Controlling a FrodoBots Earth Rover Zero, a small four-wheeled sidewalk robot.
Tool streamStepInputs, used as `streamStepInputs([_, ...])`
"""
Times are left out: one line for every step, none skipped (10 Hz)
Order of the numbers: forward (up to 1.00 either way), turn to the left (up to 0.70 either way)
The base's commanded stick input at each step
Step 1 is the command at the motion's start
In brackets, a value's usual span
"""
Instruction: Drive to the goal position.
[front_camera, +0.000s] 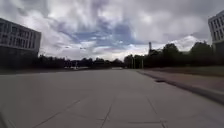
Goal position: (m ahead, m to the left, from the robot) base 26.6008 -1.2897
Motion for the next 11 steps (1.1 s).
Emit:
streamStepInputs([1.00,0.02])
streamStepInputs([1.00,0.00])
streamStepInputs([1.00,0.02])
streamStepInputs([1.00,0.00])
streamStepInputs([1.00,0.00])
streamStepInputs([1.00,0.00])
streamStepInputs([1.00,0.00])
streamStepInputs([1.00,0.00])
streamStepInputs([1.00,0.00])
streamStepInputs([1.00,0.00])
streamStepInputs([1.00,0.00])
